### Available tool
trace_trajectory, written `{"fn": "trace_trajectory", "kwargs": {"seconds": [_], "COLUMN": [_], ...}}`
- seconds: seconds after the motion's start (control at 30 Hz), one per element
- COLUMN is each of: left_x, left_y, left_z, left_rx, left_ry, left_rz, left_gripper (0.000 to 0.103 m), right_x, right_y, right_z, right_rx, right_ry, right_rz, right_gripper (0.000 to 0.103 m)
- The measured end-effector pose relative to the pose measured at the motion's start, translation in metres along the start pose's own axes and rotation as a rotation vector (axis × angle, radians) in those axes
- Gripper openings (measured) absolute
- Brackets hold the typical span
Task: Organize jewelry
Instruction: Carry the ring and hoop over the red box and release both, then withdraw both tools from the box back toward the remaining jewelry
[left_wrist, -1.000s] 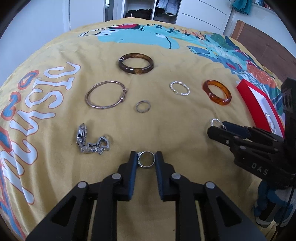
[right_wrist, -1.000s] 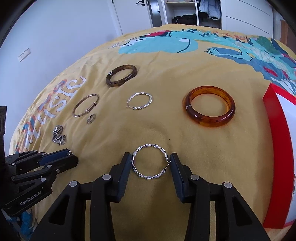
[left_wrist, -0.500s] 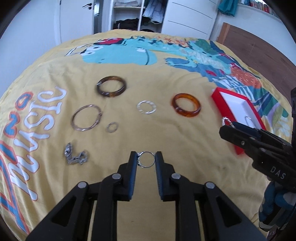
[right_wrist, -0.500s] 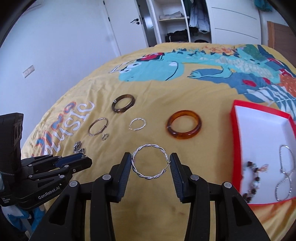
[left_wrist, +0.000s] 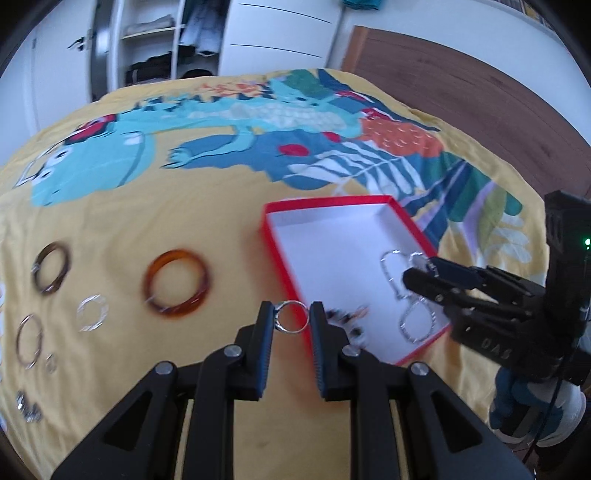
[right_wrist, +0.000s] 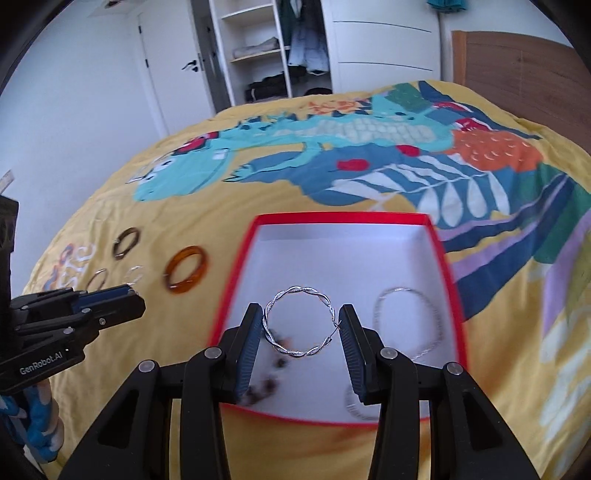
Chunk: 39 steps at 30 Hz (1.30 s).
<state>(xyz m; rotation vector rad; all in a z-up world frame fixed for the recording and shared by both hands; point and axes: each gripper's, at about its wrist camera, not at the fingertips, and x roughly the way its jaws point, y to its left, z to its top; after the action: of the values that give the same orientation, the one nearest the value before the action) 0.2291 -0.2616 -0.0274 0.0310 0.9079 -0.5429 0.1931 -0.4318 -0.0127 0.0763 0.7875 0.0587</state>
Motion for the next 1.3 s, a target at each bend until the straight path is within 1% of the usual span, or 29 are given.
{"fn": "trace_trajectory", "kwargs": {"seconds": [0.1, 0.23, 0.33, 0.47, 0.73, 0.8, 0.97, 1.2, 1.3], "left_x": [0.028, 0.064, 0.084, 0.099, 0.109, 0.108, 0.108, 0.109, 0.109], "left_y": [-0.019, -0.033, -0.036, -0.035, -0.038, -0.038, -0.040, -0.047, -0.047], "left_z": [0.013, 0.019, 0.018, 0.013, 0.011, 0.009, 0.006, -0.002, -0.003], "left_rx": [0.030, 0.068, 0.086, 0.103, 0.126, 0.134, 0.157, 0.263, 0.272], "left_ry": [0.026, 0.071, 0.108, 0.133, 0.126, 0.118, 0.102, 0.073, 0.072], "left_rz": [-0.009, 0.015, 0.035, 0.057, 0.083, 0.088, 0.101, 0.142, 0.127], "left_gripper": [0.018, 0.018, 0.018, 0.018, 0.019, 0.019, 0.019, 0.019, 0.022], "right_x": [0.015, 0.033, 0.045, 0.055, 0.065, 0.066, 0.066, 0.060, 0.057], "right_y": [-0.023, -0.042, -0.052, -0.055, -0.045, -0.040, -0.037, -0.035, -0.035], "right_z": [0.000, -0.003, -0.006, -0.008, -0.008, -0.010, -0.018, -0.022, -0.023], "right_rx": [0.007, 0.008, 0.006, -0.022, -0.142, -0.192, -0.245, -0.297, -0.308], "right_ry": [0.028, 0.064, 0.094, 0.116, 0.141, 0.154, 0.170, 0.176, 0.183], "right_rz": [-0.001, 0.000, 0.004, 0.010, -0.035, -0.056, -0.069, -0.066, -0.066], "right_gripper": [0.042, 0.042, 0.042, 0.043, 0.043, 0.043, 0.043, 0.043, 0.045]}}
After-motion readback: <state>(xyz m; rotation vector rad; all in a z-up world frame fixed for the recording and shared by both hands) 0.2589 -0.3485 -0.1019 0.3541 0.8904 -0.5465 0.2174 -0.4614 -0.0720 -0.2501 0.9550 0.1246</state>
